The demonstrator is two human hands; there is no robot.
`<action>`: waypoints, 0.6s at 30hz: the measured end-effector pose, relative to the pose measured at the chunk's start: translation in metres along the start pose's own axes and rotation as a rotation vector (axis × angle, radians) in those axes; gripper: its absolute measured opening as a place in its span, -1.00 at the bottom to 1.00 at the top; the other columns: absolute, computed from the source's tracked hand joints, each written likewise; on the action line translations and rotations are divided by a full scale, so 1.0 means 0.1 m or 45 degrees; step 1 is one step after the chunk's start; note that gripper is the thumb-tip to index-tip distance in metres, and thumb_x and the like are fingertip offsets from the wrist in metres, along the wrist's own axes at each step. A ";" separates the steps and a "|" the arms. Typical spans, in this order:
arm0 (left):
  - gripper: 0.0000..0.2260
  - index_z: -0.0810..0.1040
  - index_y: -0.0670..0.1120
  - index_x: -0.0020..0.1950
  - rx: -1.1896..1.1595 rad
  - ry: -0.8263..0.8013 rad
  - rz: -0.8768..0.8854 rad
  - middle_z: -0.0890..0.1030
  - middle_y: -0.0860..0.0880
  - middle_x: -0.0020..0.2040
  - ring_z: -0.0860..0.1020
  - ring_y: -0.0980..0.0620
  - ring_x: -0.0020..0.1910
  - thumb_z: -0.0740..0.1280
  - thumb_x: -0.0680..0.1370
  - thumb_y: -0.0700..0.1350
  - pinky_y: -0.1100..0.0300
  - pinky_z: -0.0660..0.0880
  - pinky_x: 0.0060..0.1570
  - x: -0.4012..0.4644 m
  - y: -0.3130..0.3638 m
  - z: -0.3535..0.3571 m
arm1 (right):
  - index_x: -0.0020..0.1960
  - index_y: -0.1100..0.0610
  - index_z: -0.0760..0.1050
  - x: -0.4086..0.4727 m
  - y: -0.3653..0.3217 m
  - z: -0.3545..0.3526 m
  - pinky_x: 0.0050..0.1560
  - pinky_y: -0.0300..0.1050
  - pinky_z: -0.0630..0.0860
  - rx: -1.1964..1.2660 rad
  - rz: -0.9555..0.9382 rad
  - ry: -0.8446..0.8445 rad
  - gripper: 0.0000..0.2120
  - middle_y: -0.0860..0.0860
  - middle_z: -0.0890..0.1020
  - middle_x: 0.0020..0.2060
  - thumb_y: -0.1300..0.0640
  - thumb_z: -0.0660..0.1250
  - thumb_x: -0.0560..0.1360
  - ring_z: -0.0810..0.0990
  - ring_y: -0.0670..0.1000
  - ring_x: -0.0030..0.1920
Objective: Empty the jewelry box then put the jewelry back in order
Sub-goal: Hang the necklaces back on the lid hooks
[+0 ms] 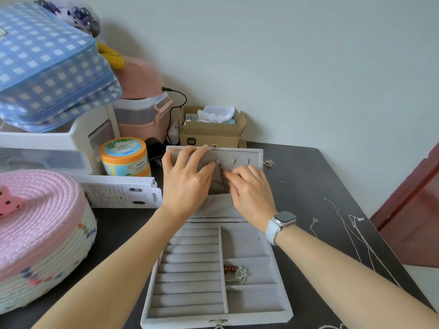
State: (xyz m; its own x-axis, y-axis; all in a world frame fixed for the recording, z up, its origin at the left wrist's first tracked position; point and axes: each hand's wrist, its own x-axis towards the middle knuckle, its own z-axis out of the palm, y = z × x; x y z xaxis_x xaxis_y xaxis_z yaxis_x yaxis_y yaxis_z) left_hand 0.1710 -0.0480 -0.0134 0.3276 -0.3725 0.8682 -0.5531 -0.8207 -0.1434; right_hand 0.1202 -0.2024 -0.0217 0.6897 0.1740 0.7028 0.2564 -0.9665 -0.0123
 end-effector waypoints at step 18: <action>-0.39 0.19 0.03 0.47 -0.370 -1.030 -0.175 0.16 -0.09 0.50 0.02 -0.11 0.50 -0.16 0.49 0.25 -0.30 -0.11 0.36 -0.44 1.26 -0.76 | 0.16 0.17 0.50 -0.95 0.39 -0.73 0.11 0.07 0.40 0.123 0.577 -0.264 -0.71 0.13 0.55 0.10 0.20 0.16 0.48 0.49 0.18 0.14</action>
State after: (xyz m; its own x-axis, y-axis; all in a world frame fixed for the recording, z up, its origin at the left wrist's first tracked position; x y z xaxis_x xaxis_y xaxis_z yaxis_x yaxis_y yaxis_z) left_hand 0.0284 -0.1021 -0.0338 0.7887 -0.5622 0.2487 -0.6060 -0.7790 0.1609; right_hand 0.0150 -0.2701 -0.0366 0.8636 -0.2153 0.4559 -0.0449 -0.9335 -0.3558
